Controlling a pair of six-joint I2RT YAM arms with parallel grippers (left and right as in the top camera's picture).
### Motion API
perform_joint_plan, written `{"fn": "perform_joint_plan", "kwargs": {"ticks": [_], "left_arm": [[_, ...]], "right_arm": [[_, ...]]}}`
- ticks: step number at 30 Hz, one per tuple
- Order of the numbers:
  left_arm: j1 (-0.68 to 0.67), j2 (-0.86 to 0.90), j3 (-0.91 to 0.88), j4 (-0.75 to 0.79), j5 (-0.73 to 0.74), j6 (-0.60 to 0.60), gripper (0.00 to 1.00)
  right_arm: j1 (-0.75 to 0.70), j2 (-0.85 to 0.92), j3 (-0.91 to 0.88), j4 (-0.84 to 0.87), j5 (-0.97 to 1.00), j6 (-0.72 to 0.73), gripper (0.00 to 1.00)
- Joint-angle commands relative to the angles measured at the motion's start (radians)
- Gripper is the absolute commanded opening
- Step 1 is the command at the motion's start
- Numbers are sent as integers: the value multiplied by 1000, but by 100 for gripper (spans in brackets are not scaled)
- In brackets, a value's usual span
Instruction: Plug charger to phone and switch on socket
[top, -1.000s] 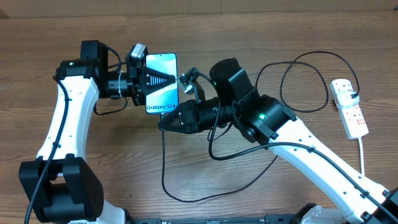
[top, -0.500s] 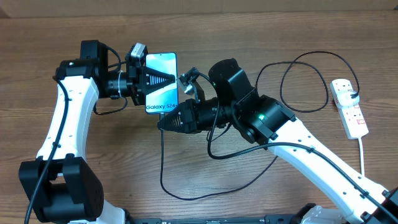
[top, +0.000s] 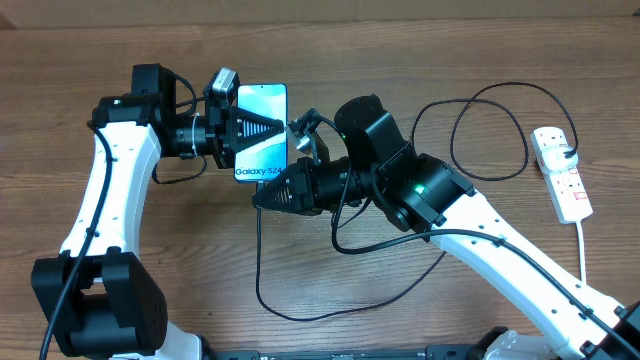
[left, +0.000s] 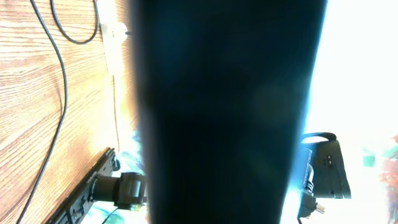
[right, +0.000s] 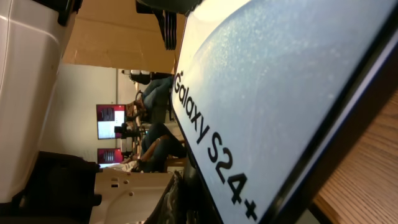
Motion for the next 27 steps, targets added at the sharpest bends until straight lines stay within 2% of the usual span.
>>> {"fn": "perform_joint_plan", "kwargs": {"ticks": [1, 10, 11, 12, 13, 14, 19, 22, 27], "left_arm": [[-41, -19, 4, -24, 29, 57, 4], [-41, -19, 4, -23, 28, 60, 4], [-41, -19, 4, -23, 28, 60, 4], [-41, -19, 4, -23, 26, 60, 4], [-41, -19, 4, -23, 20, 60, 4], [-41, -19, 4, -23, 8, 60, 4], [-41, -19, 4, -78, -70, 60, 4], [-42, -19, 4, -117, -131, 64, 4], [-66, -19, 4, -143, -127, 138, 4]], "right_arm": [[-44, -2, 18, 49, 105, -5, 4], [-75, -2, 18, 39, 87, -5, 4], [-75, -2, 18, 34, 87, -6, 10], [-75, -2, 18, 25, 87, -6, 42], [-75, -2, 18, 18, 88, -6, 65], [-75, -2, 18, 4, 88, -16, 72], [-80, -2, 18, -82, 97, -80, 85], [-103, -2, 18, -113, 102, -109, 87], [-174, -2, 18, -164, 101, -125, 89]]}}
